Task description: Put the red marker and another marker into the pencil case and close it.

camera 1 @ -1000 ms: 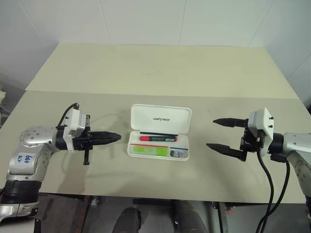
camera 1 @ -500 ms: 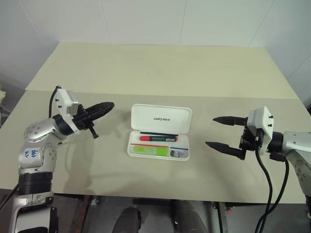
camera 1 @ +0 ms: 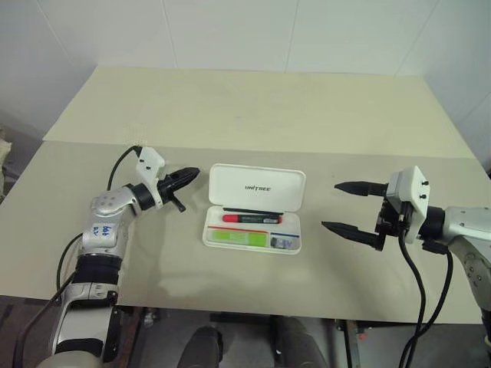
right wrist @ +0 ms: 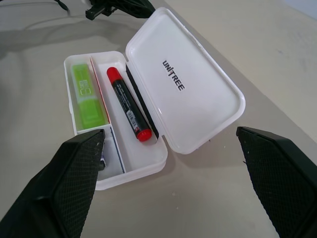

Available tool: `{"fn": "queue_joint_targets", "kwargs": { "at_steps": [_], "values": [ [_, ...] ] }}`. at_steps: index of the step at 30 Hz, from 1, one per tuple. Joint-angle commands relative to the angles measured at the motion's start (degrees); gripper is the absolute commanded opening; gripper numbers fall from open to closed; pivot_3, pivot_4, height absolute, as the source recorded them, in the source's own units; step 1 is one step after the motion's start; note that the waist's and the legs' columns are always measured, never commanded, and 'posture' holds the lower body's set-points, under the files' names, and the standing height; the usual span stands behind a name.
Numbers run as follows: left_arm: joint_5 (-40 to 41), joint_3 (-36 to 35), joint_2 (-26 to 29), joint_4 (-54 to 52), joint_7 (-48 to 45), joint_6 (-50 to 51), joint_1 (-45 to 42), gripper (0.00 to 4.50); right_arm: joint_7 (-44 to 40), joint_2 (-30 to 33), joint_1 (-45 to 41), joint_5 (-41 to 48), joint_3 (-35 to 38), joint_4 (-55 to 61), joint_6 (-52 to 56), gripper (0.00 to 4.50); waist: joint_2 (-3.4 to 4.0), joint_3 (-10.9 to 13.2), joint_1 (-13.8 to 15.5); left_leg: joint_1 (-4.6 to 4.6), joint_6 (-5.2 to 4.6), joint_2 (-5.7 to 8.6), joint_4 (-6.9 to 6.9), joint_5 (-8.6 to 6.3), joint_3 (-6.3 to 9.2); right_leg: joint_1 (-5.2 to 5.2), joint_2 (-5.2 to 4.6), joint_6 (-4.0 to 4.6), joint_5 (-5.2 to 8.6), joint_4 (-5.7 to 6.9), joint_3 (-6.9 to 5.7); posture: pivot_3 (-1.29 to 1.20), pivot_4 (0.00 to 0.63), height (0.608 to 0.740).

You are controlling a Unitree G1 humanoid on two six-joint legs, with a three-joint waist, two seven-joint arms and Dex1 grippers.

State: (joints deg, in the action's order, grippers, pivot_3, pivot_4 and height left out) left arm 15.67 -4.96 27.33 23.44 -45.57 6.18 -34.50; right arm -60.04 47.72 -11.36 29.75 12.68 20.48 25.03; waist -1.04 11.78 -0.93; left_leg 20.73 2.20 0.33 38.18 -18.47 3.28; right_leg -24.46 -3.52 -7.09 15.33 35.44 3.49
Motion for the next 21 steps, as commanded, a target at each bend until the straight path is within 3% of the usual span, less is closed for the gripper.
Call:
{"fn": "queue_joint_targets", "kwargs": {
  "at_steps": [1,11,21],
  "values": [
    [-0.73,0.96,-0.67,0.53,-0.88,-1.66,-1.94,0.01,0.94,0.47,0.36,1.19,1.39,2.95,-0.18,4.5,0.0,0.0,0.04,0.0,0.0,0.0,0.0,0.0,0.01,0.0,0.01,0.0,0.0,0.0,0.0,0.0,0.15,0.74],
    [3.62,0.73,-2.39,-2.58,-8.44,-2.36,-1.46,0.01,2.18,-0.5,0.94,1.14,0.89,3.32,-1.01,4.5,0.0,0.0,0.8,-0.01,0.0,0.0,0.02,0.0,0.0,0.0,0.01,0.0,0.0,0.02,0.0,0.0,0.15,0.74],
    [6.46,1.25,0.45,-6.98,-19.31,-4.16,0.71,0.01,2.26,-1.14,1.4,0.86,0.46,2.76,-2.17,4.5,0.0,0.0,0.95,0.03,0.01,0.0,0.01,0.0,0.01,0.0,0.01,0.0,0.0,-0.02,-0.01,0.0,0.15,0.74]
  ]
}}
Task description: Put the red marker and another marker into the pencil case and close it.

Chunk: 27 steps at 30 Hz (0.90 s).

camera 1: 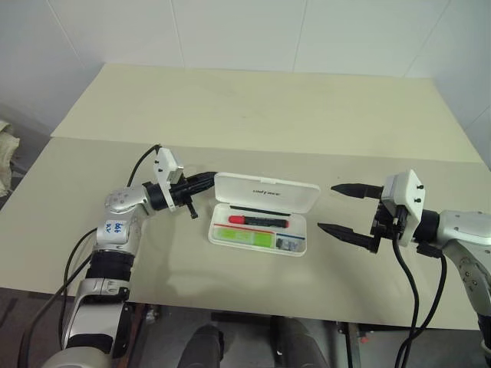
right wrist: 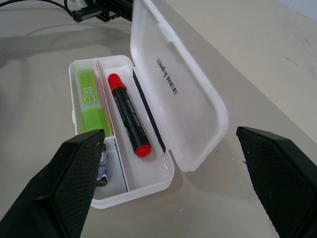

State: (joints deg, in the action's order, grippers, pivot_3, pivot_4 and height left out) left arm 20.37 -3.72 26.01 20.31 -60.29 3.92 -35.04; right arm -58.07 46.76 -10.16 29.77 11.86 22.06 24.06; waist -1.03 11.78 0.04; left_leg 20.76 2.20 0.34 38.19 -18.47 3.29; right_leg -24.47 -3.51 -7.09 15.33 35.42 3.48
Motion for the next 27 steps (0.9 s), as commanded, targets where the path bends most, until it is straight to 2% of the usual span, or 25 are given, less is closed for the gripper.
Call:
{"fn": "queue_joint_targets", "kwargs": {
  "at_steps": [1,6,11,22,27],
  "values": [
    [1.79,0.33,2.26,-4.35,-6.04,-2.13,1.7,0.01,0.34,-0.21,0.22,0.87,1.28,1.11,-1.3,4.5,0.0,0.0,-0.06,0.0,0.0,0.0,0.0,0.0,0.0,0.0,0.0,0.0,0.0,0.0,0.0,0.0,0.15,0.74],
    [0.99,4.0,5.75,-7.89,-14.79,-3.18,4.14,0.01,0.63,-0.33,0.84,0.95,1.45,1.23,-1.57,4.5,0.0,0.0,-0.16,-0.01,0.0,-0.01,0.0,0.0,-0.01,0.0,0.01,0.0,0.0,0.0,0.01,0.0,0.15,0.74],
    [-2.71,8.89,8.15,-9.58,-18.35,-4.06,4.94,0.01,1.02,-0.54,1.1,0.87,1.41,1.36,-1.77,4.5,0.0,0.0,-0.14,-0.03,-0.01,-0.01,0.01,0.01,0.0,0.01,0.01,0.01,0.0,0.03,0.01,0.0,0.15,0.74],
    [-11.57,17.0,7.6,-7.6,-13.35,0.06,2.72,0.01,3.68,-2.01,3.15,1.18,1.72,4.04,-1.71,4.5,0.0,-0.01,-0.06,-0.05,-0.05,0.01,0.02,0.03,0.0,0.05,0.01,0.01,0.0,0.06,0.02,0.0,0.15,0.74],
    [-12.34,18.33,7.27,-6.57,-12.7,1.58,1.26,0.01,5.38,-3.17,3.82,1.17,1.55,5.44,-1.4,4.5,0.0,-0.01,-0.18,-0.46,-0.08,0.02,0.02,0.04,0.01,0.49,0.02,0.01,0.01,0.01,0.02,0.0,0.15,0.74]
  ]
}}
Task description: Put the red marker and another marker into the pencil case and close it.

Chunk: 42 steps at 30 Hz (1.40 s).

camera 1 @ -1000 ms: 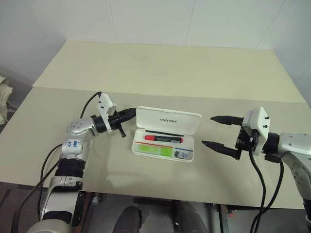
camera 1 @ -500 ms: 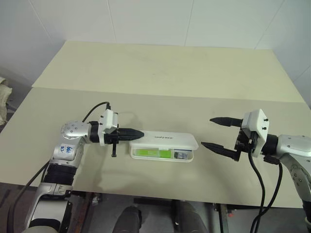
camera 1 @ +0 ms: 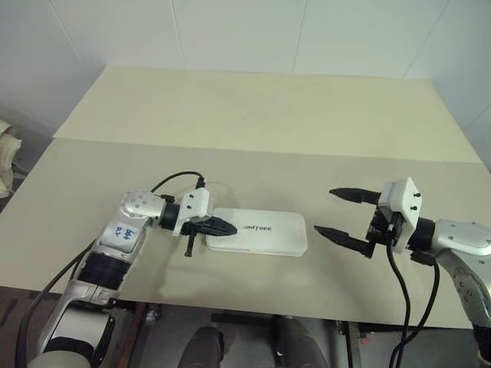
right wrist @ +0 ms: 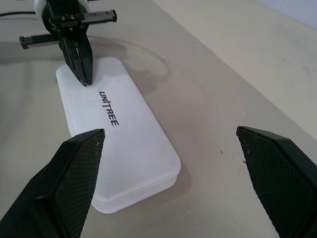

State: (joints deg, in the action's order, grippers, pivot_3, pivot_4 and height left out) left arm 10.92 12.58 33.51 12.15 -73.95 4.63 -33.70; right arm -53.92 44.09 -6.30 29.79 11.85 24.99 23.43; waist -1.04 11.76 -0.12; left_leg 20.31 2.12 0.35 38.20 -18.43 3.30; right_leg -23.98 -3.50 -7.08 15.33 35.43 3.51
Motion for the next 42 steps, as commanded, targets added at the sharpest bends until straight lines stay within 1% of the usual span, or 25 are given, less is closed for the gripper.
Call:
{"fn": "queue_joint_targets", "kwargs": {
  "at_steps": [1,4,6,8,11,13,14,15,17,21,22,25,27,32,33,35,36,42],
  "values": [
    [-3.03,2.04,-0.26,1.73,1.22,1.0,-0.26,0.01,1.52,-0.6,-0.05,1.16,1.48,2.63,-0.72,4.5,0.0,0.0,-0.06,-0.1,0.0,-0.01,-0.01,0.0,0.01,0.13,0.0,0.0,0.0,-0.05,-0.01,0.0,0.15,0.74],
    [-3.25,3.5,0.29,0.84,-0.12,3.15,-0.72,0.01,2.5,-1.37,0.56,1.19,1.31,3.23,-0.93,4.5,0.0,0.0,-0.06,-0.22,-0.01,-0.01,0.0,0.0,0.06,0.34,0.01,0.01,0.0,-0.14,-0.04,0.0,0.15,0.74],
    [-1.29,3.25,-0.06,-1.19,-0.39,6.5,-0.56,0.01,2.82,-1.78,0.69,1.04,1.17,3.17,-1.13,4.5,0.0,0.0,-0.02,-0.21,-0.03,0.0,0.01,0.02,0.09,0.36,0.01,-0.01,0.0,-0.15,-0.04,0.0,0.15,0.74],
    [2.39,1.03,-0.75,-3.36,0.27,11.15,-0.33,0.01,2.79,-1.98,0.43,0.81,0.91,2.71,-1.35,4.5,0.0,0.0,-0.08,-0.2,-0.03,0.0,0.0,0.02,0.1,0.35,0.01,-0.01,-0.01,-0.17,-0.04,0.0,0.15,0.74],
    [6.29,-2.58,-0.65,-5.49,0.87,14.7,0.22,0.01,2.27,-1.89,-0.17,0.7,0.66,1.62,-1.7,4.5,0.0,0.0,-0.09,-0.13,-0.03,-0.01,-0.02,0.01,0.16,0.29,0.01,-0.02,-0.01,-0.18,-0.07,0.0,0.15,0.74],
    [11.43,-5.44,0.53,-7.85,-0.16,21.2,0.96,0.01,1.84,-1.67,-0.62,0.61,0.34,0.88,-1.95,4.5,-0.01,0.01,-0.37,-0.1,-0.04,-0.03,-0.08,0.01,0.18,0.24,0.03,-0.02,-0.01,-0.21,-0.09,0.0,0.15,0.74],
    [12.74,-6.33,1.39,-8.86,-1.18,22.0,1.75,0.01,1.59,-1.54,-0.8,0.58,0.3,0.46,-2.1,4.5,-0.01,0.01,-0.45,-0.08,-0.04,-0.05,-0.1,0.0,0.19,0.22,0.05,-0.01,0.0,-0.22,-0.1,0.0,0.15,0.74],
    [13.34,-6.63,1.85,-9.77,-1.63,22.46,2.3,0.01,1.2,-1.36,-0.77,0.61,0.51,0.02,-2.36,4.5,-0.01,0.01,-0.52,-0.07,-0.04,-0.06,-0.11,0.0,0.2,0.21,0.05,0.0,0.0,-0.23,-0.12,0.0,0.15,0.74],
    [14.1,-9.93,2.96,-10.16,-0.94,19.69,4.56,0.01,0.35,-0.89,-1.04,0.44,0.73,-1.25,-2.74,4.5,0.01,0.01,-0.7,-0.08,-0.04,-0.06,-0.17,0.0,0.2,0.2,0.04,0.02,0.02,-0.25,-0.12,0.0,0.15,0.74],
    [12.92,-16.55,6.33,-7.57,1.49,14.15,8.22,0.01,-0.07,-0.4,-1.22,-0.29,2.15,-4.45,-3.81,4.5,0.0,0.01,-1.12,-0.08,-0.03,-0.07,-0.18,-0.01,0.2,0.21,0.0,0.02,0.01,-0.34,-0.13,0.0,0.15,0.74],
    [13.28,-17.15,8.05,-7.01,1.35,16.48,8.83,0.19,-0.1,-0.33,-1.11,-0.28,2.39,-4.83,-3.95,4.5,0.0,0.01,-1.2,-0.07,-0.03,-0.06,-0.18,-0.01,0.2,0.21,-0.01,0.02,0.01,-0.35,-0.14,0.0,0.15,0.74],
    [12.06,-18.23,10.58,-4.96,0.82,13.11,9.87,0.88,-0.89,-0.07,-0.45,0.59,3.69,-6.13,-4.47,4.5,0.01,0.02,-1.34,-0.07,-0.03,-0.06,-0.21,-0.01,0.19,0.21,-0.02,0.02,0.01,-0.38,-0.14,0.0,0.15,0.74],
    [12.96,-20.27,10.89,-3.42,1.09,11.04,9.7,1.56,-0.62,-0.27,-0.08,0.45,4.12,-6.96,-4.83,4.5,0.01,0.02,-1.2,-0.06,-0.03,-0.05,-0.21,-0.01,0.2,0.22,-0.03,0.01,0.01,-0.42,-0.16,0.0,0.15,0.74],
    [14.14,-21.87,9.31,-3.59,2.02,8.88,9.9,3.21,-0.14,-0.36,0.39,-0.18,4.54,-7.68,-5.59,4.5,0.01,0.02,-1.3,-0.02,-0.01,-0.06,-0.22,-0.04,0.21,0.21,-0.05,0.0,0.01,-0.49,-0.17,0.0,0.15,0.74],
    [13.95,-21.89,8.7,-3.81,2.48,7.93,9.99,3.47,0.12,-0.37,0.47,-0.26,4.58,-7.61,-5.66,4.5,0.02,0.02,-1.3,-0.02,-0.01,-0.06,-0.23,-0.04,0.2,0.21,-0.05,0.0,0.01,-0.49,-0.17,0.0,0.15,0.74],
    [14.81,-21.77,7.56,-5.11,3.13,8.83,10.04,4.23,-0.1,-0.04,0.79,-0.3,5.22,-8.09,-6.17,4.5,0.01,0.02,-1.29,-0.02,-0.01,-0.06,-0.24,-0.04,0.2,0.21,-0.05,0.0,0.0,-0.49,-0.17,0.0,0.15,0.74],
    [14.05,-21.4,7.07,-5.39,3.91,8.22,9.81,4.47,-0.49,0.29,0.88,-0.17,5.81,-8.71,-6.44,4.5,0.01,0.02,-1.29,-0.02,-0.01,-0.06,-0.24,-0.04,0.2,0.21,-0.05,-0.01,0.0,-0.49,-0.17,0.0,0.15,0.74],
    [13.74,-20.46,5.82,-5.69,4.33,7.52,8.89,4.47,-0.78,1.25,2.24,0.07,7.94,-9.16,-7.06,4.5,0.01,0.02,-1.3,-0.02,-0.01,-0.07,-0.24,-0.04,0.2,0.21,-0.04,-0.01,0.0,-0.49,-0.17,0.0,0.15,0.74]
  ]
}}
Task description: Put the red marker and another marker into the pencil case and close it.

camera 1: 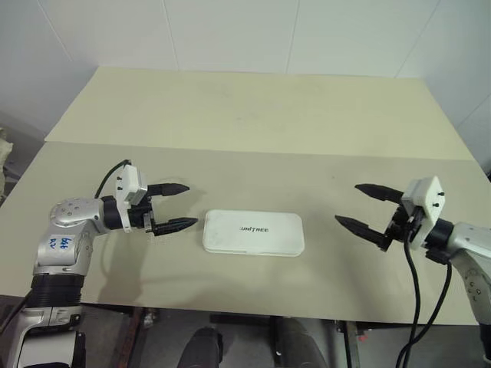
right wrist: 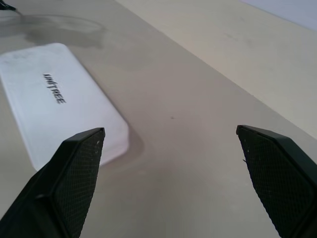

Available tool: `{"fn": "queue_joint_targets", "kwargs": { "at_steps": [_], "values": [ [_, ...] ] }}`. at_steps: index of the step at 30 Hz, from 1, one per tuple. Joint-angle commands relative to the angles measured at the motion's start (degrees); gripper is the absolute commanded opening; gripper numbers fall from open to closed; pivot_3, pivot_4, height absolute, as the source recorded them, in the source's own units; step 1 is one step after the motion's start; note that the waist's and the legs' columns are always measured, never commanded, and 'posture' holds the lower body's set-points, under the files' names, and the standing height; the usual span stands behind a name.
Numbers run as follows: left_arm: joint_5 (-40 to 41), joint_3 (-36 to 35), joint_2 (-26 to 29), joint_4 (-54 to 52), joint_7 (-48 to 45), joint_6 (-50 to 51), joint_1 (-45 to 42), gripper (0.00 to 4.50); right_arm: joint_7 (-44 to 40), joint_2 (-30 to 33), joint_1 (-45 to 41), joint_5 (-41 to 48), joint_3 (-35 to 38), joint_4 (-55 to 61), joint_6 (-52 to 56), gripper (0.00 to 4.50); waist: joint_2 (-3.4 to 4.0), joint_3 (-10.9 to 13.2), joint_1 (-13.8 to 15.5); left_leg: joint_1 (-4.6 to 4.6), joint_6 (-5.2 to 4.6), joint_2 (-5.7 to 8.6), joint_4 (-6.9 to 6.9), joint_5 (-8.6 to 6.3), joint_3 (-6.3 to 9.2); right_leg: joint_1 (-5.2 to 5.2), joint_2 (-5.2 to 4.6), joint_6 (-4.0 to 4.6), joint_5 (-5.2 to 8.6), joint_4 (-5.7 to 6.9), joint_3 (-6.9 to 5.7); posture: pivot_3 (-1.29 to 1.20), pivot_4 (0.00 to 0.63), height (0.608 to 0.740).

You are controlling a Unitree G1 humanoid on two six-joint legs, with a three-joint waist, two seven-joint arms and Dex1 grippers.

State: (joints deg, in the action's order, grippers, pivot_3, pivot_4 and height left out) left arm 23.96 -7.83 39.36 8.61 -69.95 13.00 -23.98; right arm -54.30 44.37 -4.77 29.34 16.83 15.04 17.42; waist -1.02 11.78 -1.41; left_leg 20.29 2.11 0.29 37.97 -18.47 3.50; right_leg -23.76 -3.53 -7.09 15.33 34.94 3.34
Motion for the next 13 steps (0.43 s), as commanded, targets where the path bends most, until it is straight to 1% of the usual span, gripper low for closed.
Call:
{"fn": "queue_joint_targets", "kwargs": {
  "at_steps": [1,3,6,8,13],
  "values": [
    [-0.26,-0.14,-0.96,-1.71,1.93,-2.66,-1.46,4.47,-0.47,1.29,1.09,0.56,3.53,0.57,-1.02,4.5,0.0,0.0,-0.03,0.0,0.0,0.0,0.0,0.0,0.0,0.0,0.0,0.0,0.0,0.0,0.0,0.0,0.15,0.74],
    [0.87,-0.22,-1.84,-2.48,2.68,-1.38,-1.94,4.47,-0.42,1.67,1.6,0.38,4.15,0.29,-0.96,4.5,0.0,0.0,-0.01,0.0,0.0,0.01,0.0,0.0,-0.01,0.0,-0.01,0.0,0.0,0.01,0.01,0.0,0.15,0.74],
    [0.87,0.07,-2.19,-3.61,2.68,-2.01,-1.5,4.47,0.02,1.53,1.63,-0.19,3.84,0.05,-1.24,4.5,0.0,0.0,-0.15,-0.01,0.0,0.01,0.02,0.0,-0.04,0.0,0.0,-0.03,-0.02,0.01,0.05,0.0,0.15,0.74],
    [0.09,-0.44,-2.48,-3.51,3.59,-4.16,-0.92,4.47,0.79,1.05,1.61,-0.42,3.63,0.13,-1.28,4.5,0.0,0.0,-0.17,-0.02,0.0,0.0,0.02,0.0,-0.05,0.0,0.01,-0.03,-0.02,0.02,0.05,0.0,0.15,0.74],
    [1.62,-0.77,-2.78,-6.0,5.0,-3.2,0.13,4.47,0.23,1.66,-0.11,-0.46,2.74,-1.01,-1.14,4.5,0.0,0.0,-0.12,-0.01,0.0,0.0,0.02,0.0,-0.05,0.0,0.0,-0.03,-0.02,0.01,0.06,0.0,0.15,0.74]
  ]
}}
